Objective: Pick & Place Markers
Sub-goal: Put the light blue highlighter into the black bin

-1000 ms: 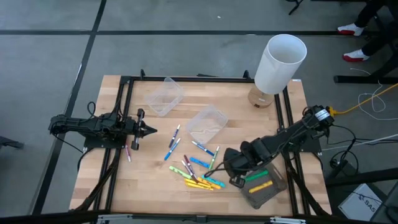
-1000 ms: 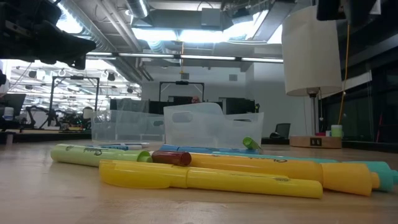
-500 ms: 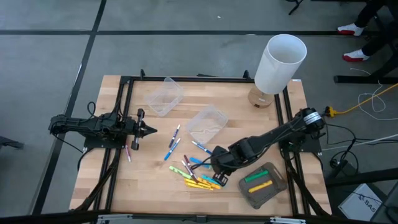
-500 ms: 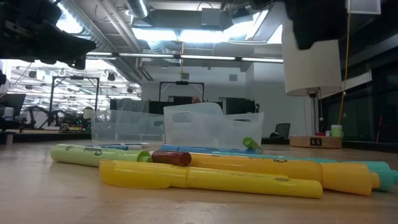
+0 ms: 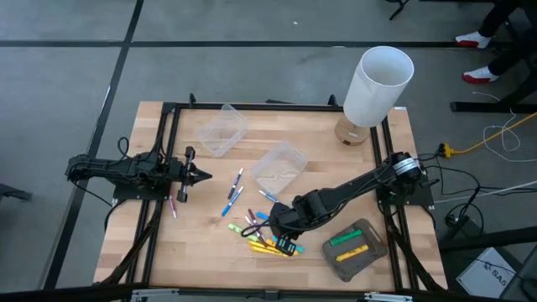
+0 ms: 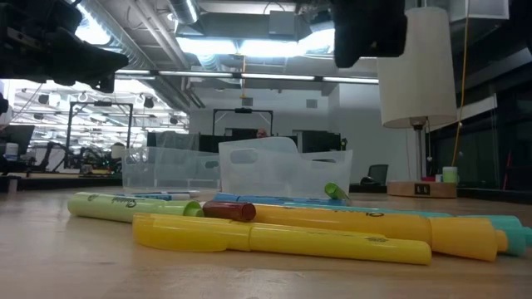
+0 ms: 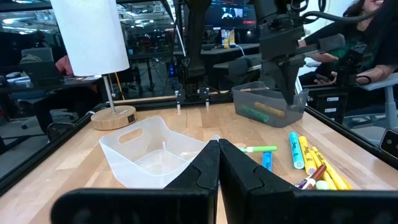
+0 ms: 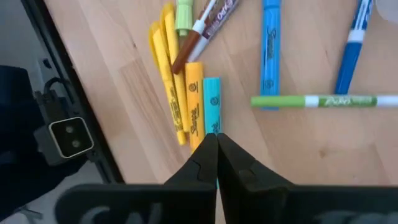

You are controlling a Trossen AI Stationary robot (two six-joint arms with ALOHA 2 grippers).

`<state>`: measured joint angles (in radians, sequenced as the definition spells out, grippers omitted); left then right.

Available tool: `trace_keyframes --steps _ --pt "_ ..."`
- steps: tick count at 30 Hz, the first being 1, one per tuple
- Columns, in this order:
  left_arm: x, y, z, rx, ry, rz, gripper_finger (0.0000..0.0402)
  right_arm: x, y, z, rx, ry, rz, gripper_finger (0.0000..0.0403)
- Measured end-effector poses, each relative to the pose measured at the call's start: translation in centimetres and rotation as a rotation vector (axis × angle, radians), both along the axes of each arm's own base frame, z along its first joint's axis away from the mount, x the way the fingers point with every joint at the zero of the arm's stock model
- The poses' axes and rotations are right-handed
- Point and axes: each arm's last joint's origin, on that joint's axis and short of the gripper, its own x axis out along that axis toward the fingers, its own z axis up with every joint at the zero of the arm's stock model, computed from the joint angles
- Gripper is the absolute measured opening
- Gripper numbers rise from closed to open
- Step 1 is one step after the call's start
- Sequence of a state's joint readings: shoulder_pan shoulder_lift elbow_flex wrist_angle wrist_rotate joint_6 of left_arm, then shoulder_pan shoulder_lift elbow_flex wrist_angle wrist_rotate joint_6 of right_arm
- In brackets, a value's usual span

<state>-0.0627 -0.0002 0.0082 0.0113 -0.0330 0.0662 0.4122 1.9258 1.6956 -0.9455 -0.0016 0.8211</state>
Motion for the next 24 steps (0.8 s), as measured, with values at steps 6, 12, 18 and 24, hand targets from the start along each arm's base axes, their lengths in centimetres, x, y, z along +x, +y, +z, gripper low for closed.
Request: trace_keyframes --steps 6,12,18,24 --pt "0.0 0.0 0.0 0.0 0.0 0.0 0.0004 0.8 0.3 -0.1 -0.039 -0.007 0.068 0.0001" --pt "0.0 0.0 0.0 0.0 0.0 0.0 0.0004 1.1 0.5 -0.9 -0.049 0.014 0.088 0.0001" --pt "0.0 0.0 0.0 0.0 0.0 0.0 0.0004 1.1 1.0 -1.6 -0.051 0.035 0.097 0.0001" --pt "0.0 0.0 0.0 0.0 0.0 0.0 0.0004 0.7 1.7 -1.3 -0.045 0.04 0.092 0.0001"
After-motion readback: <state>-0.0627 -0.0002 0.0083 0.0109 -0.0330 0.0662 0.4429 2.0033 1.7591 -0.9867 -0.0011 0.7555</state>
